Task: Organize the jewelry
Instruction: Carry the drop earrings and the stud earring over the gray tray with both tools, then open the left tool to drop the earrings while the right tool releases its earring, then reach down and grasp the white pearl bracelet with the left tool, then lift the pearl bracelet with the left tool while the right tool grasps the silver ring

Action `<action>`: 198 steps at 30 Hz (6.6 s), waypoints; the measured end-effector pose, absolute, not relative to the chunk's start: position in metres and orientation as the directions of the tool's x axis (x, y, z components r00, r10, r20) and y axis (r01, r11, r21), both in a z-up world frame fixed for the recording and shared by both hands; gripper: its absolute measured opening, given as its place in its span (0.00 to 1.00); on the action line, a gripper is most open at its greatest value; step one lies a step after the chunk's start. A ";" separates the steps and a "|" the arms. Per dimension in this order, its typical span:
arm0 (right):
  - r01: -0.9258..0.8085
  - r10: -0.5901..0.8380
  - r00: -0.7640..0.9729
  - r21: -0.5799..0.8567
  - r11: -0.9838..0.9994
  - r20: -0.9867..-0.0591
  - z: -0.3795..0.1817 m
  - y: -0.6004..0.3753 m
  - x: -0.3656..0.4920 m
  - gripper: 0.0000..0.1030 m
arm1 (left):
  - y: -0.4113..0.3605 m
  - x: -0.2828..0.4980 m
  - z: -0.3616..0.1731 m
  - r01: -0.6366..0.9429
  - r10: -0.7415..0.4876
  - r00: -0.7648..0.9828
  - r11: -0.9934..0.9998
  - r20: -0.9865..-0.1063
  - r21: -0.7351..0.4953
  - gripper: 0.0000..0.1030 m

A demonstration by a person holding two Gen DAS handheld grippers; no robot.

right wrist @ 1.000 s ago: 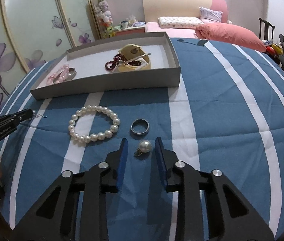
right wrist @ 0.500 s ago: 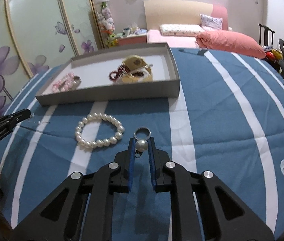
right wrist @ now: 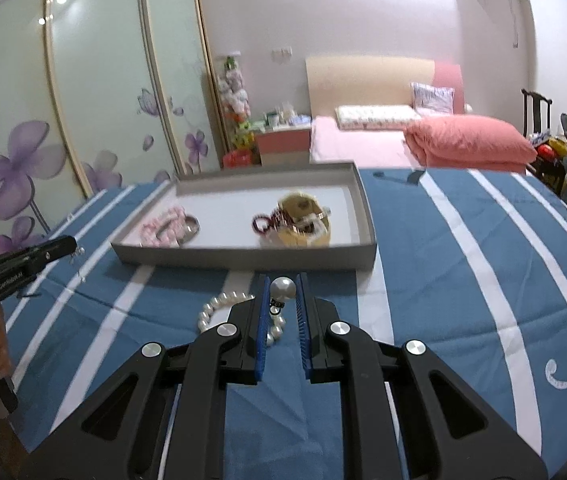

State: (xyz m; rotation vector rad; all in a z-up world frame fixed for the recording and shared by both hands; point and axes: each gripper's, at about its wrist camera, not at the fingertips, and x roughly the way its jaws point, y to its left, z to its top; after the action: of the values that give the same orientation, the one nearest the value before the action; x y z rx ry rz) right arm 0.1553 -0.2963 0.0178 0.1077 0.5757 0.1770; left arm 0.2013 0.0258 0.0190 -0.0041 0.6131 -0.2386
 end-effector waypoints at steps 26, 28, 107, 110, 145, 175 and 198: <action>-0.145 0.183 0.926 0.136 0.980 -0.330 0.059 -0.284 0.159 0.14 | 0.014 0.188 0.048 0.197 -0.208 0.864 0.978 -0.458 -0.073 0.11; -0.145 0.182 0.932 0.135 0.980 -0.315 0.062 -0.284 0.161 0.14 | 0.013 0.189 0.051 0.195 -0.205 0.871 0.978 -0.446 -0.068 0.11; -0.196 0.252 0.866 0.169 0.966 -0.433 0.032 -0.284 0.240 0.37 | -0.041 0.291 0.015 0.246 -0.278 0.808 0.960 -0.520 -0.131 0.30; -0.200 0.256 0.866 0.173 0.964 -0.429 0.032 -0.286 0.222 0.37 | -0.046 0.273 0.012 0.269 -0.301 0.794 0.953 -0.528 -0.139 0.31; -0.129 0.242 0.849 0.259 0.957 -0.469 0.002 -0.323 0.124 0.37 | -0.093 0.248 -0.058 0.308 -0.189 0.594 0.951 -0.782 0.004 0.10; -0.059 0.069 0.630 0.040 0.997 -0.773 -0.043 -0.288 0.200 0.22 | 0.047 0.229 -0.049 0.086 -0.079 0.619 0.996 -0.782 -0.032 0.10; -0.151 0.189 0.878 0.120 0.981 -0.439 0.031 -0.277 0.140 0.22 | 0.040 0.168 0.017 0.159 -0.191 0.822 0.982 -0.536 -0.105 0.10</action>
State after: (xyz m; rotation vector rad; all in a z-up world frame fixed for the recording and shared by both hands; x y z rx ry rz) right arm 0.1404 -0.2766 0.0314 0.0828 0.4658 0.1778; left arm 0.1682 0.0402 0.0165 -0.0565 0.5758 -0.1861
